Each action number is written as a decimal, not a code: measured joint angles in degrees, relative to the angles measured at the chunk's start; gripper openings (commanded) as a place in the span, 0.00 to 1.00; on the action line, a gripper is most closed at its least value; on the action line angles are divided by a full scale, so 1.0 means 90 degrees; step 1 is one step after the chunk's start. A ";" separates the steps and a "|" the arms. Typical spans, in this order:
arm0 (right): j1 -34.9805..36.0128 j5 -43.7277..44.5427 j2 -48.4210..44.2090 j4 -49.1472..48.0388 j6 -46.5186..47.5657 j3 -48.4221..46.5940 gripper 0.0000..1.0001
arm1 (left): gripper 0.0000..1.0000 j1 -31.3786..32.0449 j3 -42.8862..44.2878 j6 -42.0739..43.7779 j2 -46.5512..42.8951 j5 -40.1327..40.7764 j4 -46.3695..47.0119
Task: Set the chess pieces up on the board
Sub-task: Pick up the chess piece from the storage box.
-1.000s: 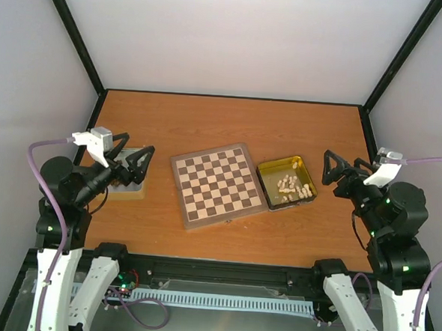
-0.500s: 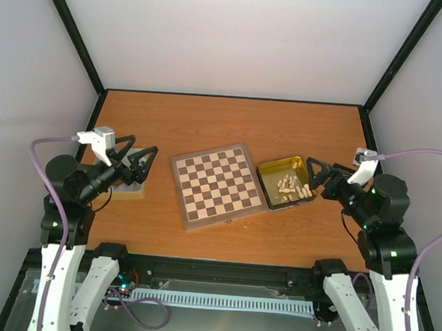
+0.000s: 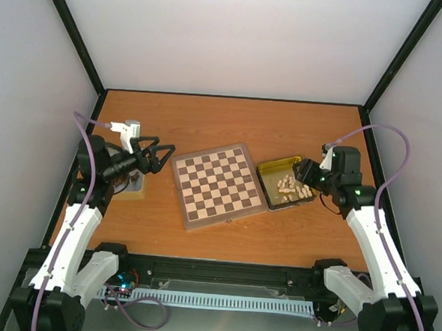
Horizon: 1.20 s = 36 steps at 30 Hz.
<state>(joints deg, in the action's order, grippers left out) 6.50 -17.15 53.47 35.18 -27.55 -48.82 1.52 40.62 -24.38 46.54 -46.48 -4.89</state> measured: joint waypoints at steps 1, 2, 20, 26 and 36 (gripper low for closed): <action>0.0005 0.0112 0.0172 0.0056 0.0058 -0.0015 0.54 | 1.00 0.0027 -0.0017 0.0032 0.0066 0.0017 0.0136; 0.0034 0.0238 0.0345 0.0143 0.0107 -0.0058 0.48 | 1.00 0.0053 -0.0036 0.0068 0.0129 0.0034 0.0267; 0.1736 0.2696 0.3956 0.0831 0.0240 -0.0957 0.24 | 1.00 0.0393 -0.0260 0.0486 0.0180 0.1027 0.0733; 0.1741 0.2824 0.4386 0.0636 0.0328 -0.1117 0.23 | 1.00 0.0393 -0.0260 0.0522 0.0102 0.1168 0.0731; 0.1749 0.2861 0.4813 0.0350 0.0549 -0.1205 0.04 | 1.00 0.0393 -0.0260 0.0566 0.0102 0.1285 0.0731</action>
<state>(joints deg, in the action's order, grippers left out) 22.24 8.60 96.79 38.33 -22.61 -59.66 5.06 38.28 -19.29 47.46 -34.92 1.69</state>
